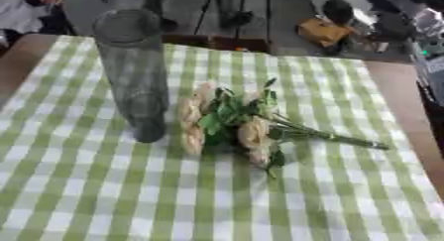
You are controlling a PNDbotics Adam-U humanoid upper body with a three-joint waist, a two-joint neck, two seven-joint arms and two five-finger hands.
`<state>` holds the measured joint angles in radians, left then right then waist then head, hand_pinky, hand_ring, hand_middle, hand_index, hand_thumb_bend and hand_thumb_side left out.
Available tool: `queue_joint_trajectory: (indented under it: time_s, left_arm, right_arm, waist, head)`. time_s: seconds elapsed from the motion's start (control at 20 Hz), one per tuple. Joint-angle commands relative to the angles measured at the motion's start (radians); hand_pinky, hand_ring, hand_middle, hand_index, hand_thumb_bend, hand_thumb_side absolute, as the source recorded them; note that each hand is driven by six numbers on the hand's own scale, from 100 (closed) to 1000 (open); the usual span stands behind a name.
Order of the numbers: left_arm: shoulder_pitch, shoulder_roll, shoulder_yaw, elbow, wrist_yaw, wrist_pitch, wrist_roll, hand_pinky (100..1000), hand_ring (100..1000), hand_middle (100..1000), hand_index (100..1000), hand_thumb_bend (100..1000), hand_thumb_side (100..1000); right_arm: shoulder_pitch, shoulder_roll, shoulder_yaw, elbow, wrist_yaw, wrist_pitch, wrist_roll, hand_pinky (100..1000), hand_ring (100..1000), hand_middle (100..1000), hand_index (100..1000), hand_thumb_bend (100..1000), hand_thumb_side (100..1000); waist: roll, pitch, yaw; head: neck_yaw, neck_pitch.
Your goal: Arrange flowers into the vase.
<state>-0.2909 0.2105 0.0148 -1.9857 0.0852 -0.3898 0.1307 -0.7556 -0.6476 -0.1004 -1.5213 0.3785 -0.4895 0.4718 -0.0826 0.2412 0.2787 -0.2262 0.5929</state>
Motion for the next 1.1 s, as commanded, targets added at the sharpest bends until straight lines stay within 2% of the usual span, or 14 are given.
queue_joint_trajectory:
  time_s: [0.05, 0.2, 0.35, 0.4, 0.5, 0.6, 0.9, 1.1]
  left_arm:
    - [-0.005, 0.014, -0.003, -0.014, 0.004, -0.002, 0.001, 520, 829, 928, 948, 100, 846]
    - [-0.005, 0.015, -0.004, -0.014, 0.004, -0.002, 0.001, 520, 829, 927, 948, 100, 846]
    - [-0.005, 0.015, -0.004, -0.014, 0.003, -0.002, 0.001, 520, 829, 928, 948, 100, 846]
    - [-0.005, 0.015, -0.004, -0.014, 0.003, -0.002, 0.001, 519, 829, 928, 948, 100, 847]
    - [-0.006, 0.015, -0.004, -0.014, 0.003, -0.002, 0.001, 519, 829, 928, 948, 100, 847]
    - [-0.006, 0.015, -0.004, -0.014, 0.003, -0.002, 0.001, 519, 829, 929, 948, 100, 847]
    - [-0.009, 0.015, -0.004, -0.014, 0.003, -0.002, 0.001, 519, 830, 929, 948, 100, 848]
    - [-0.011, 0.014, -0.004, -0.014, 0.003, -0.002, 0.001, 519, 830, 929, 949, 100, 848]
  right_arm:
    - [-0.031, -0.073, 0.011, 0.086, 0.074, -0.052, 0.024, 740, 788, 763, 871, 683, 918]
    - [-0.037, -0.104, 0.027, 0.170, 0.155, -0.105, 0.039, 755, 811, 791, 912, 761, 861]
    - [-0.028, -0.124, 0.032, 0.213, 0.212, -0.140, 0.037, 768, 827, 814, 940, 796, 813]
    - [-0.023, -0.129, 0.032, 0.222, 0.226, -0.143, 0.036, 781, 842, 833, 973, 812, 761]
    - [-0.010, -0.136, 0.033, 0.235, 0.250, -0.137, 0.036, 800, 859, 855, 1000, 818, 706]
    - [0.002, -0.141, 0.034, 0.245, 0.265, -0.124, 0.038, 813, 873, 871, 1000, 784, 661]
    - [0.042, -0.140, 0.043, 0.260, 0.274, -0.094, 0.037, 848, 927, 900, 987, 750, 624]
    - [0.070, -0.132, 0.050, 0.271, 0.272, -0.084, 0.008, 823, 895, 884, 973, 704, 588]
  waist:
    - [0.004, -0.021, 0.000]
    - [0.002, -0.020, 0.001]
    - [0.001, -0.018, 0.002]
    - [0.001, -0.017, 0.002]
    - [0.000, -0.015, 0.001]
    - [-0.001, -0.014, 0.001]
    - [-0.002, -0.010, 0.002]
    - [-0.003, -0.008, 0.002]
  head:
    - [-0.002, -0.006]
    - [0.000, -0.011]
    - [0.003, -0.015]
    - [0.004, -0.015]
    - [0.005, -0.017]
    - [0.005, -0.018]
    - [0.005, -0.021]
    - [0.004, -0.022]
